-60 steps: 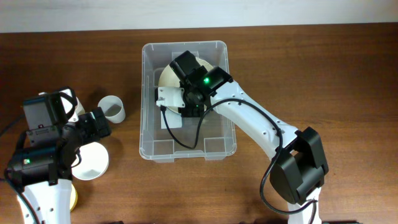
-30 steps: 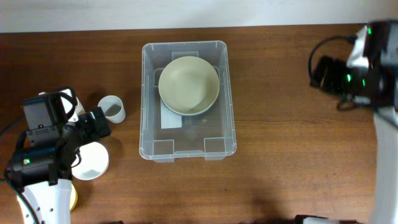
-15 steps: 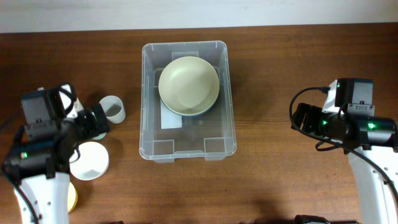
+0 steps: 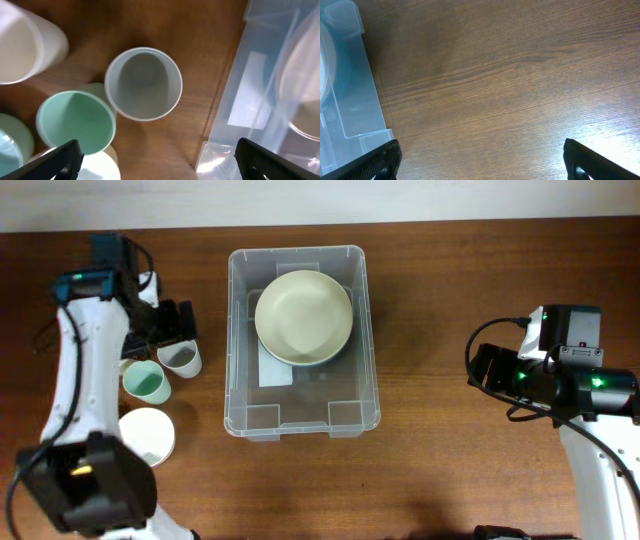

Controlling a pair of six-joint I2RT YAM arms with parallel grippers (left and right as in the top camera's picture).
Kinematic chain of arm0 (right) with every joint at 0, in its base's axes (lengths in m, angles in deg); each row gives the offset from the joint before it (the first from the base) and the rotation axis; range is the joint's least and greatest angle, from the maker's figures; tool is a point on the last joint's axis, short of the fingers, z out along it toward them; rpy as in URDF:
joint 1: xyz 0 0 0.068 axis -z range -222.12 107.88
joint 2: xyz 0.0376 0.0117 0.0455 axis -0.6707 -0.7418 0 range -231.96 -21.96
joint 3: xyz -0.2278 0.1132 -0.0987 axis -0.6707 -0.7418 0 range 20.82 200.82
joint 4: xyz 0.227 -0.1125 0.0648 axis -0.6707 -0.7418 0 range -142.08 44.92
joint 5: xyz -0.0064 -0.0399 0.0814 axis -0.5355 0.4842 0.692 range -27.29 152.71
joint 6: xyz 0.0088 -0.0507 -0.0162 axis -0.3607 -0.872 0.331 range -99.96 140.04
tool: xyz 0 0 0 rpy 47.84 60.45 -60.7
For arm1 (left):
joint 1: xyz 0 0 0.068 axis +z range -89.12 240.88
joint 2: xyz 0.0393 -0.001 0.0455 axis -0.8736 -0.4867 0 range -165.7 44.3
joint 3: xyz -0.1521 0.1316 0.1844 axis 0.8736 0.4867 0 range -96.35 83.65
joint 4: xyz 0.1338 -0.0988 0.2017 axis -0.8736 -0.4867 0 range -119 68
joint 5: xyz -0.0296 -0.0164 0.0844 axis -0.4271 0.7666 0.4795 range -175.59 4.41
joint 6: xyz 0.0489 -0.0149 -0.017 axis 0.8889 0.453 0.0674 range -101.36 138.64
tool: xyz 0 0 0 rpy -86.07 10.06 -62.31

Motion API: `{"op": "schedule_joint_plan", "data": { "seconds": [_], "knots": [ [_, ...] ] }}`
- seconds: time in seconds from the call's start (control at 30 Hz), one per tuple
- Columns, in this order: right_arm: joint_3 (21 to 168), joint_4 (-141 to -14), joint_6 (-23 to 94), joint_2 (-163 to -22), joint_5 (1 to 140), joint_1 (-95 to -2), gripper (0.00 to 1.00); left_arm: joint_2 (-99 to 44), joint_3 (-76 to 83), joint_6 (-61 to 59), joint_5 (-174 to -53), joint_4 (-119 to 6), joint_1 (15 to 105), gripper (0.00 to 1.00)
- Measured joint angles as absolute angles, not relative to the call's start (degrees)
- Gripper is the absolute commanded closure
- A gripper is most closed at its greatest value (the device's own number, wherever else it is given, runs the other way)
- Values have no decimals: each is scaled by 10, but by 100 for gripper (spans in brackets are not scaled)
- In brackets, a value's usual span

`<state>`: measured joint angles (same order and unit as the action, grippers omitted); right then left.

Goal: Pack container
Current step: 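Move the left gripper to the grey cup and grasp it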

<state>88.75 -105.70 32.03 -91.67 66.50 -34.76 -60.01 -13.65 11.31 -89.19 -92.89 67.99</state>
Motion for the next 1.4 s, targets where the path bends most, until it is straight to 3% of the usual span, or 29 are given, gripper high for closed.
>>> {"op": "schedule_joint_plan", "data": {
  "seconds": [0.77, 0.83, 0.9, 1.07, 1.4],
  "knots": [
    [887, -1057, 321, -917, 665, -348, 1, -749, -137, 135, -897, -868, 643, 2],
    [887, -1057, 321, -917, 665, -348, 1, -765, -137, 135, -897, -864, 643, 8],
    [887, -1057, 321, -917, 665, -348, 1, -778, -137, 137, -897, -863, 643, 29],
    [887, -1057, 321, -917, 665, -348, 1, -781, -137, 145, -897, -855, 643, 67],
    [887, -1057, 321, -917, 665, -348, 1, -781, -138, 146, -897, -854, 643, 96]
  ]
}}
